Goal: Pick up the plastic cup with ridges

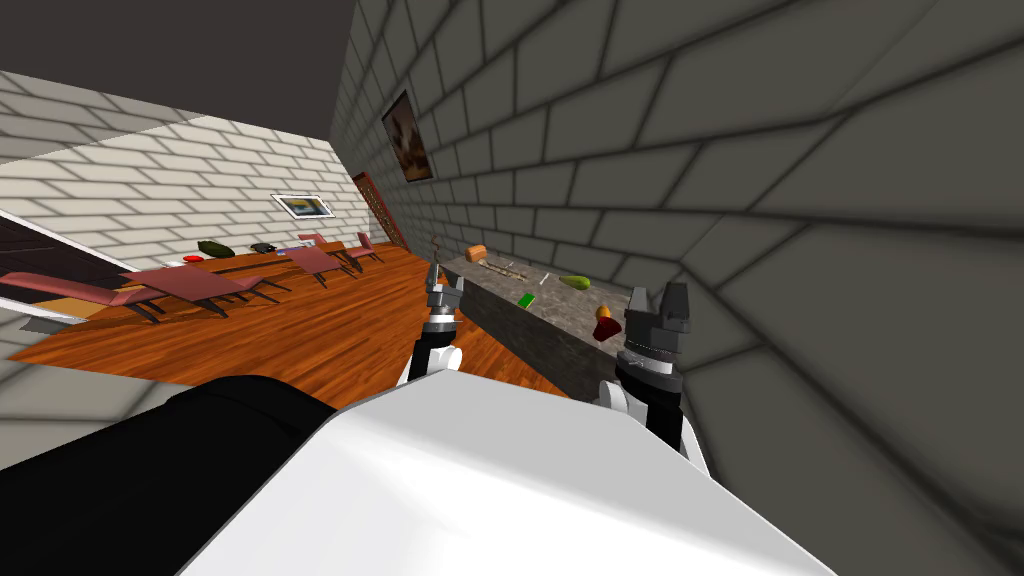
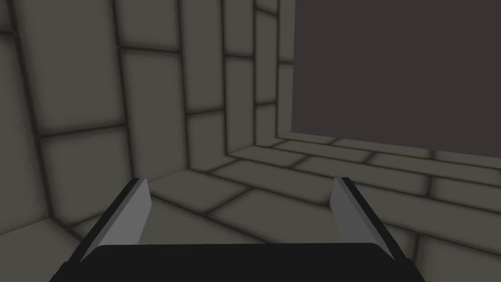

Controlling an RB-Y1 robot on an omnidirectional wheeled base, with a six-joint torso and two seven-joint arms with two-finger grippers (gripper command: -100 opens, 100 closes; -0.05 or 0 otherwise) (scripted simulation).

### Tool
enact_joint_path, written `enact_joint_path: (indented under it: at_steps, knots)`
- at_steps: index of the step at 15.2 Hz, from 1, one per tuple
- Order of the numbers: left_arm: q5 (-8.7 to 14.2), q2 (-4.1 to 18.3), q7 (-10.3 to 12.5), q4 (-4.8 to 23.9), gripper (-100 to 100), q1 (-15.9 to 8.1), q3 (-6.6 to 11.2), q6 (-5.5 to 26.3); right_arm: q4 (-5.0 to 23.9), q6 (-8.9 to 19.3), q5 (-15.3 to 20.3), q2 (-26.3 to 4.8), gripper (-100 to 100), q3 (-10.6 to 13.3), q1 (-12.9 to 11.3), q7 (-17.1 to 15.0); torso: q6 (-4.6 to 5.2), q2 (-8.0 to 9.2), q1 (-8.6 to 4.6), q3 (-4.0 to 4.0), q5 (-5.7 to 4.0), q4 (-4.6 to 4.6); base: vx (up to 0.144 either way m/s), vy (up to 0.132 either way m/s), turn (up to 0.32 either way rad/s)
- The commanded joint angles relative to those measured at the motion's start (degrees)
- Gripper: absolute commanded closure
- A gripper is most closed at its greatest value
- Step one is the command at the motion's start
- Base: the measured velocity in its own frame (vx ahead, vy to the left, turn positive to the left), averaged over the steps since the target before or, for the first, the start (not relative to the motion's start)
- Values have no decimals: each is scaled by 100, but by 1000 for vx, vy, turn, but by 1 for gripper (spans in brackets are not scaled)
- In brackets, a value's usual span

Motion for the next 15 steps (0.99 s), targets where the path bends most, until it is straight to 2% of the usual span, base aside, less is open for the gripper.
enact_joint_path:
  at_steps: [1,3,4,5,6,7,10,11,12,13,14,15]
  knots:
    - [0,0,0,0,0,0,0,0,60,-2,34,-219,-100,-18,-1,11,0,0,0,0,0,0,2,4,11]
    - [0,0,0,0,0,0,0,0,121,-3,69,-394,-100,-36,-2,23,0,-1,1,-1,0,0,4,12,19]
    - [0,0,0,0,0,0,0,0,200,-6,115,-583,-100,-59,-3,37,0,-1,2,-1,0,0,6,16,12]
    - [0,0,0,0,0,0,0,0,200,-6,115,-595,-100,-59,-3,37,-1,-2,3,-1,0,-1,7,15,12]
    - [0,0,0,0,0,0,0,0,297,-9,172,-797,-100,-85,-3,55,0,-3,3,-2,1,-1,10,19,20]
    - [0,0,0,0,0,0,0,0,297,-9,172,-818,-100,-85,-3,55,-1,-4,4,-2,1,-1,10,19,17]
    - [0,0,0,0,0,0,0,0,538,-18,315,-1234,-100,-146,1,101,0,-5,7,-3,2,-1,9,25,21]
    - [0,0,0,0,0,0,0,0,538,-18,315,-1322,-100,-146,1,101,-1,-5,7,-3,2,-1,7,24,23]
    - [0,0,0,0,0,0,0,0,680,-24,399,-1487,-100,-180,5,127,0,-4,7,-3,2,-1,5,27,25]
    - [0,0,0,0,0,0,0,0,680,-24,399,-1601,-100,-180,5,127,0,-3,8,-2,2,-1,5,28,20]
    - [0,0,0,0,0,0,0,0,834,-30,492,-1739,-100,-215,10,157,0,-3,8,-2,2,-1,8,36,31]
    - [0,0,0,0,0,0,0,0,834,-30,492,-1854,-100,-215,10,157,-1,-4,11,-2,2,-1,7,37,23]
